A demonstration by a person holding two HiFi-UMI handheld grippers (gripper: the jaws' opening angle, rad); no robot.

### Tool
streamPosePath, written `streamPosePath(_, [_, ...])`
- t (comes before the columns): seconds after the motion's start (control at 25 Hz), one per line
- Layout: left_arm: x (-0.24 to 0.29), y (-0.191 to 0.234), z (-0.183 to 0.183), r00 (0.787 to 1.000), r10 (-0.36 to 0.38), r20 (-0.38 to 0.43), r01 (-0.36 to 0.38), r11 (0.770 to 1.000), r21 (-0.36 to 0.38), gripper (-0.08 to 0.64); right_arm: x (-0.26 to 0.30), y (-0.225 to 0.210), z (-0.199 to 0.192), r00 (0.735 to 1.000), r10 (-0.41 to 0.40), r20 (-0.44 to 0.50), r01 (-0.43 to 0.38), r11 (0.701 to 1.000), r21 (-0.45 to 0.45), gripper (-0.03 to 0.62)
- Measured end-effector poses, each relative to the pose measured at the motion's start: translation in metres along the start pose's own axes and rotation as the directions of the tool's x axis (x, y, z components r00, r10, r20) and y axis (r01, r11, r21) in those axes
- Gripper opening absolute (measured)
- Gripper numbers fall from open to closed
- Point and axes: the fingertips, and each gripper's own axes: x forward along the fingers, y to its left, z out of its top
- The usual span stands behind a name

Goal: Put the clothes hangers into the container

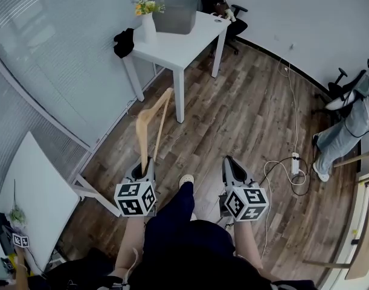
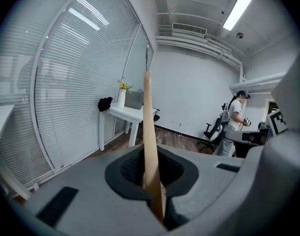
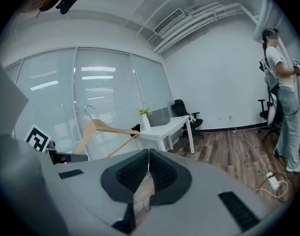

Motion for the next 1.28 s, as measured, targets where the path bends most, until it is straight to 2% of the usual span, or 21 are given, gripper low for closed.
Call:
streamPosePath(0.24, [0.037,0.004,0.021,1.000,-0.016,-0.014,0.016,1.000,0.012,0.029,0.044,-0.012,0.016,1.000,-0.004,-0.014,0.004,1.000,-0.009,0.029])
streamPosePath(0.76, [0.132,0.025,0.082,1.000,0.024,0.000,-0.024,1.000,0.002,0.029,0.140,-0.063,0.074,1.000,-0.010,-0.001,0.010,1.000,-0.019,0.029])
streamPosePath(1.08, [0.184,0.035,0.113,1.000,0.021,-0.006,-0.021,1.000,0.000,0.029,0.187,-0.082,0.095,1.000,-0.018,-0.008,0.018,1.000,-0.007,0.029])
streamPosePath(1.28, [0.211,0.038,0.120,1.000,0.009,-0.009,-0.009,1.000,-0.004,0.029,0.211,-0.093,0.100,1.000,-0.022,-0.018,0.022,1.000,-0.007,0.029])
